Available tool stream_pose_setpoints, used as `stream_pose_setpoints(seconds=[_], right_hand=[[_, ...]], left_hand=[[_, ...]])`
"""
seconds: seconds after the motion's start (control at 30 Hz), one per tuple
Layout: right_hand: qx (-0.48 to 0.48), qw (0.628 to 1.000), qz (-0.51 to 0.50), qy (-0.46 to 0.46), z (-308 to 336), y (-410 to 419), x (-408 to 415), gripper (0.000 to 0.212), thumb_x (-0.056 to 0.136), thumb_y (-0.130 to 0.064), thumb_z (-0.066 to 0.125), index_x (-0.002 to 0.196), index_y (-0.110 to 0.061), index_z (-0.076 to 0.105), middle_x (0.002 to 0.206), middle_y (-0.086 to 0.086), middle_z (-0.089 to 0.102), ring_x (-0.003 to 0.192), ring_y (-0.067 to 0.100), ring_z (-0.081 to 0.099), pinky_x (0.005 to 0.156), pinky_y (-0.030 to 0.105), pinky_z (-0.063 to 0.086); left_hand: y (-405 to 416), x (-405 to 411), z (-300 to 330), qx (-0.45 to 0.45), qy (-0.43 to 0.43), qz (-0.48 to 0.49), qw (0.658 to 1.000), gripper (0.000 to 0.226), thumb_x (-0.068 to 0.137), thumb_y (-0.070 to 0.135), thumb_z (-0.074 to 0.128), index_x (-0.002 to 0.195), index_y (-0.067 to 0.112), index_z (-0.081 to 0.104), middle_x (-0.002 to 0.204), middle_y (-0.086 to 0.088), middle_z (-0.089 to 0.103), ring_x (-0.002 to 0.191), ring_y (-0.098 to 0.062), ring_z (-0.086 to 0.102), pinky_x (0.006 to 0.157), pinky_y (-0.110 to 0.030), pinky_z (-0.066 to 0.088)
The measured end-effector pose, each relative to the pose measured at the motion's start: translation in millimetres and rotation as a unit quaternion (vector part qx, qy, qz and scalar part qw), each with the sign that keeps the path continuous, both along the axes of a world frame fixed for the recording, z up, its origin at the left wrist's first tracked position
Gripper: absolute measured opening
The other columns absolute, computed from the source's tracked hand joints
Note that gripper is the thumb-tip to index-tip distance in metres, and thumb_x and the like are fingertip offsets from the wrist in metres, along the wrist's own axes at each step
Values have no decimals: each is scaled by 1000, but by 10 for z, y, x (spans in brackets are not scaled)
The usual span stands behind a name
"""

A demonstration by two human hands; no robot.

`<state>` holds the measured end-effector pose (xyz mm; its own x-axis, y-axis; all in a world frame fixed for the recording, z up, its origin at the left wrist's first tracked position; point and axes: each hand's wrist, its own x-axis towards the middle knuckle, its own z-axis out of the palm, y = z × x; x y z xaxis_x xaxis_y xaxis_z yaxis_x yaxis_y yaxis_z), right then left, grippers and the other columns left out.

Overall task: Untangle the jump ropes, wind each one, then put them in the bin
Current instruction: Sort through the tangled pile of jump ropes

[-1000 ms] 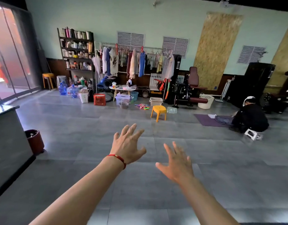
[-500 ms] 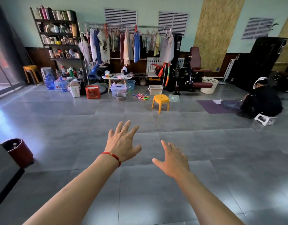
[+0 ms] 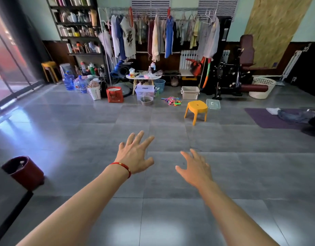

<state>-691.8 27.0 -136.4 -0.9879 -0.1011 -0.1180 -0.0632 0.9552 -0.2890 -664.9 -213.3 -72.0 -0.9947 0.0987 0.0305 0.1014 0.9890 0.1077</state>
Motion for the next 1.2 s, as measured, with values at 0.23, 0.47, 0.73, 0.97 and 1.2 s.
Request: stream_pose_setpoints(seconds=[0.23,0.47,0.73,0.97,1.2], right_hand=[[-14,998,-33,-42,-372,-655,-1398,68,93,-59,55,154,-39,33,168,-2,13,152,25,19,116,45,31],[-17,995,-63,-71,-622,-1251,-2849,70,93,-58,55,155,-37,31,168,1,17,152,25,22,120,44,26],[-64,994,-26,-90,-1087,-1411,-4818,73,93,-53,55,158,-39,24,167,-2,21,150,22,27,115,45,36],[-48,996,1,-74,-1195,-1266,-6608,88,91,-53,57,160,-36,6,166,5,23,144,31,35,113,47,38],[-19,998,-26,-53,-1117,-1128,-8292,77,92,-53,56,158,-29,22,166,7,18,148,30,28,114,44,37]], left_hand=[[-714,-1706,-428,16,-70,-32,997,93,83,59,58,156,50,1,169,1,-7,154,-32,-2,117,-58,24],[-1247,-3397,-561,25,-70,-64,995,92,83,57,59,157,47,7,168,0,3,153,-30,5,115,-56,30],[-1407,-5147,-785,68,-38,-13,997,79,83,52,55,156,37,28,165,-2,22,150,-25,17,111,-50,33],[-1124,-6789,-845,61,-86,9,994,86,83,47,65,157,37,23,166,-3,18,151,-25,13,114,-47,30],[-982,-8535,-912,74,-82,-13,994,85,81,48,67,156,38,26,166,-1,19,151,-23,14,115,-45,28]])
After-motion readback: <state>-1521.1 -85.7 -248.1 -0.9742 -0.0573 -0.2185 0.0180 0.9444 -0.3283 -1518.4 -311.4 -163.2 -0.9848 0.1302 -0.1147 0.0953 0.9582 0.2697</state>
